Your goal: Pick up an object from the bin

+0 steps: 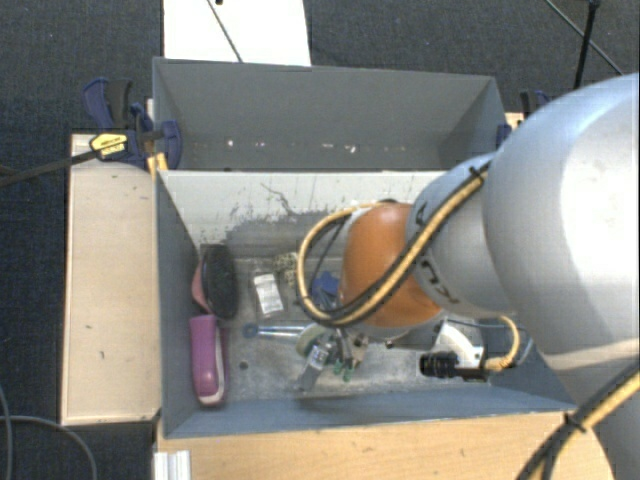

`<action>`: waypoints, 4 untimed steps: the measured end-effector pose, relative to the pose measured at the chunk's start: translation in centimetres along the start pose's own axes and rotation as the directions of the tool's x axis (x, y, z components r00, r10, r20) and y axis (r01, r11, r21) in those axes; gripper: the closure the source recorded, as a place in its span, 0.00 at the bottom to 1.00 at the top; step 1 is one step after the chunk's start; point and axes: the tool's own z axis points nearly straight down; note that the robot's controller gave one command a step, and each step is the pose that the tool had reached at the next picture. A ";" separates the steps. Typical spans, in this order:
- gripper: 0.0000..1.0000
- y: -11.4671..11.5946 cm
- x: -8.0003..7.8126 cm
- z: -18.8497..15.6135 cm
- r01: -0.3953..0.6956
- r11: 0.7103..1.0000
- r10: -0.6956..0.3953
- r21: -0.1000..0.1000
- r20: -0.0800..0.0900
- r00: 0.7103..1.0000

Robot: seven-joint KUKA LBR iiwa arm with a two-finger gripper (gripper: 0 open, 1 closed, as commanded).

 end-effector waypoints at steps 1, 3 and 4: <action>0.00 0.0 0.0 0.0 -0.005 1.000 0.005 -0.001 0.000 1.000; 1.00 0.1 0.0 -2.4 -0.012 1.000 0.012 -0.005 0.006 1.000; 1.00 0.1 -0.1 -5.3 -0.012 1.000 0.012 -0.005 0.006 1.000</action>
Offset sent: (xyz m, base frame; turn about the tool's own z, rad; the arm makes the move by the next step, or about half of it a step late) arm 0.0000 0.0000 0.0000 0.0000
